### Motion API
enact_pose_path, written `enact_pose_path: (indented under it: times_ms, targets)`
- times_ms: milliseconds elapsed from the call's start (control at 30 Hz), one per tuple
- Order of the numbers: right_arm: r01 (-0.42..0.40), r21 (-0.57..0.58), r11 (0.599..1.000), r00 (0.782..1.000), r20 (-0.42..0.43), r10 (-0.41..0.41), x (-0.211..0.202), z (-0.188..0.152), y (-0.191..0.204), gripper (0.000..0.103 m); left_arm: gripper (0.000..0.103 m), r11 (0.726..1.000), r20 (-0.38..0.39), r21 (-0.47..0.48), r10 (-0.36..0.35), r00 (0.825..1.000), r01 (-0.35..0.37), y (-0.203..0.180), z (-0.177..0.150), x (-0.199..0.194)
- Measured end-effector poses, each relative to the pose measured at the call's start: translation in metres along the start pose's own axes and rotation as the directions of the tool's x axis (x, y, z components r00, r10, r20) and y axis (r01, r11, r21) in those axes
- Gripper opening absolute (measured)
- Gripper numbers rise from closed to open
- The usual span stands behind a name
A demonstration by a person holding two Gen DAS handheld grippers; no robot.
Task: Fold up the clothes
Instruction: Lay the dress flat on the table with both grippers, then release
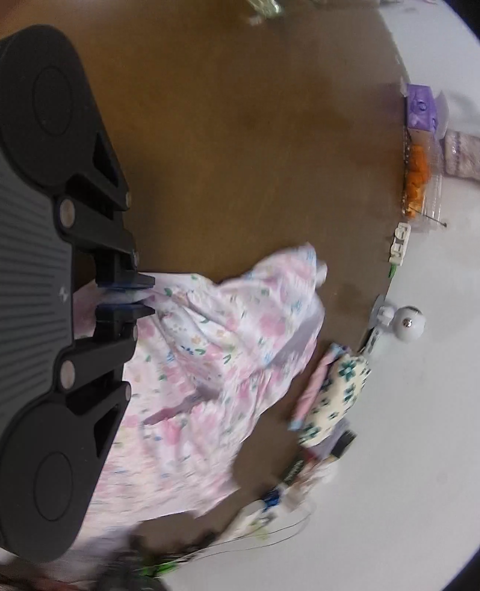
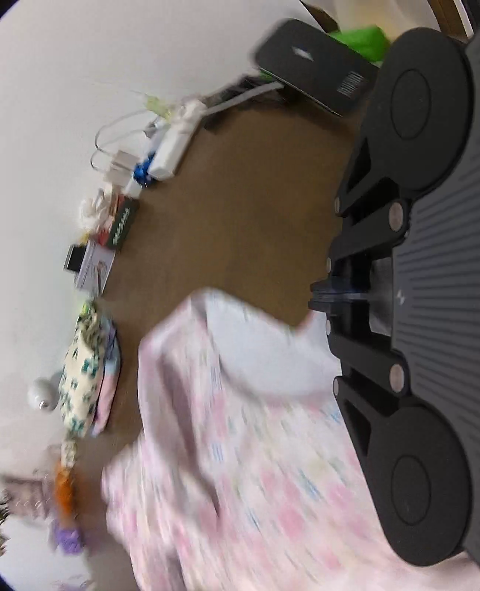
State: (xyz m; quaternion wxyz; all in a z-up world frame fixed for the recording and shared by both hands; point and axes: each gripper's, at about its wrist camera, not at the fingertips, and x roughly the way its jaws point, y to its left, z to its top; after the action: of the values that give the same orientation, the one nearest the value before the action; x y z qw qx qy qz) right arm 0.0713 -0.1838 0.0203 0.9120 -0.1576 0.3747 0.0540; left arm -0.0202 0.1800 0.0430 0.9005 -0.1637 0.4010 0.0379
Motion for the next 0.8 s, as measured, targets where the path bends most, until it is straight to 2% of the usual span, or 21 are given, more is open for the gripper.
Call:
enact_pose_path:
  times_ms: [33, 100, 133, 167, 200, 267, 367, 433, 500, 567, 633, 667, 767, 800]
  targets:
    - [0.005, 0.005, 1.000, 1.000, 0.016, -0.005, -0.003, 0.004, -0.001, 0.003, 0.009, 1.000, 0.019, 0.020, 0.021, 1.000, -0.022, -0.001, -0.003, -0.007]
    - [-0.039, 0.016, 0.999, 0.997, 0.070, 0.038, -0.018, 0.008, 0.000, 0.008, 0.030, 0.997, 0.068, 0.063, 0.049, 0.996, -0.053, -0.006, -0.002, -0.018]
    - [-0.107, 0.011, 0.994, 0.991, 0.086, 0.106, -0.029, 0.006, 0.005, 0.010, 0.050, 0.994, 0.096, 0.083, 0.058, 0.994, -0.066, -0.011, 0.001, -0.018]
    - [-0.182, 0.004, 0.983, 0.978, 0.100, 0.181, -0.039, 0.003, 0.009, 0.015, 0.061, 0.991, 0.111, 0.117, 0.059, 0.992, -0.073, -0.020, 0.006, -0.014]
    - [-0.256, -0.004, 0.967, 0.960, 0.113, 0.255, -0.049, 0.000, 0.014, 0.020, 0.062, 0.985, 0.125, 0.152, 0.060, 0.990, -0.079, -0.030, 0.010, -0.010]
    - [-0.370, -0.054, 0.928, 0.921, 0.108, 0.374, -0.066, -0.011, 0.030, 0.036, 0.062, 0.962, 0.127, 0.259, 0.060, 0.990, -0.091, -0.053, 0.017, 0.008]
    - [-0.412, -0.075, 0.908, 0.906, 0.070, 0.417, -0.079, -0.030, 0.047, 0.036, 0.063, 0.912, 0.151, 0.379, 0.105, 0.983, -0.156, -0.076, 0.018, 0.037]
    - [-0.427, -0.079, 0.901, 0.900, 0.053, 0.432, -0.082, -0.044, 0.052, 0.036, 0.063, 0.888, 0.162, 0.413, 0.148, 0.976, -0.203, -0.082, 0.014, 0.054]
    - [-0.426, -0.063, 0.903, 0.903, 0.030, 0.428, -0.081, -0.052, 0.055, 0.036, 0.054, 0.893, 0.145, 0.401, 0.160, 0.976, -0.206, -0.081, 0.013, 0.064]
    - [-0.412, -0.052, 0.910, 0.910, 0.016, 0.414, -0.080, -0.058, 0.056, 0.036, 0.014, 0.909, 0.136, 0.364, 0.162, 0.977, -0.202, -0.073, 0.012, 0.066]
    - [-0.410, -0.048, 0.911, 0.912, 0.011, 0.411, -0.079, -0.058, 0.054, 0.036, 0.007, 0.922, 0.149, 0.320, 0.177, 0.973, -0.216, -0.062, 0.012, 0.064]
    - [-0.409, -0.047, 0.911, 0.912, 0.010, 0.410, -0.078, -0.058, 0.054, 0.036, 0.004, 0.928, 0.172, 0.283, 0.201, 0.964, -0.244, -0.055, 0.013, 0.062]
    - [-0.402, -0.062, 0.914, 0.915, 0.012, 0.403, -0.077, -0.059, 0.051, 0.037, 0.004, 0.920, 0.252, 0.131, 0.330, 0.909, -0.370, -0.026, 0.010, 0.048]
    - [-0.403, -0.057, 0.914, 0.915, 0.013, 0.404, -0.076, -0.060, 0.048, 0.037, 0.004, 0.919, 0.250, 0.082, 0.356, 0.901, -0.386, -0.015, 0.009, 0.043]
